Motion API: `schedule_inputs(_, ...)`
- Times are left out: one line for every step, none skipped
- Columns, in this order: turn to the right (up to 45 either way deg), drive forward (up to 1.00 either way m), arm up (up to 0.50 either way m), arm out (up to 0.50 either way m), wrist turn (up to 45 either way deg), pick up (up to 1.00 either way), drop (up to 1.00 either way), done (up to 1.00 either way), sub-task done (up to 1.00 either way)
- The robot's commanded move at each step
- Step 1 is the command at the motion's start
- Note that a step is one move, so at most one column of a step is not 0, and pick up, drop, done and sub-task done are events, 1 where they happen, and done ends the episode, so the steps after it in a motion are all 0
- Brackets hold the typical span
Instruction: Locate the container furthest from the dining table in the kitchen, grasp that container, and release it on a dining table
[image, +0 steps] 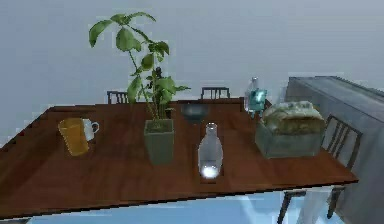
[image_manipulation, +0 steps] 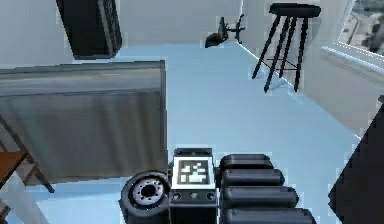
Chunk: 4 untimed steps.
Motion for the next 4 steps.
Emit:
schedule_inputs(0.0, 0.30, 0.00, 0.00, 0.0, 0.00, 0.00, 0.00, 0.00)
schedule_inputs(-45.0, 0.00, 0.00, 0.00, 0.0, 0.00, 0.00, 0.00, 0.00)
schedule_inputs(-45.0, 0.00, 0.00, 0.00, 0.0, 0.00, 0.00, 0.00, 0.00)
schedule_inputs(-9.0, 0.00, 0.00, 0.00, 0.0, 0.00, 0.00, 0.00, 0.00)
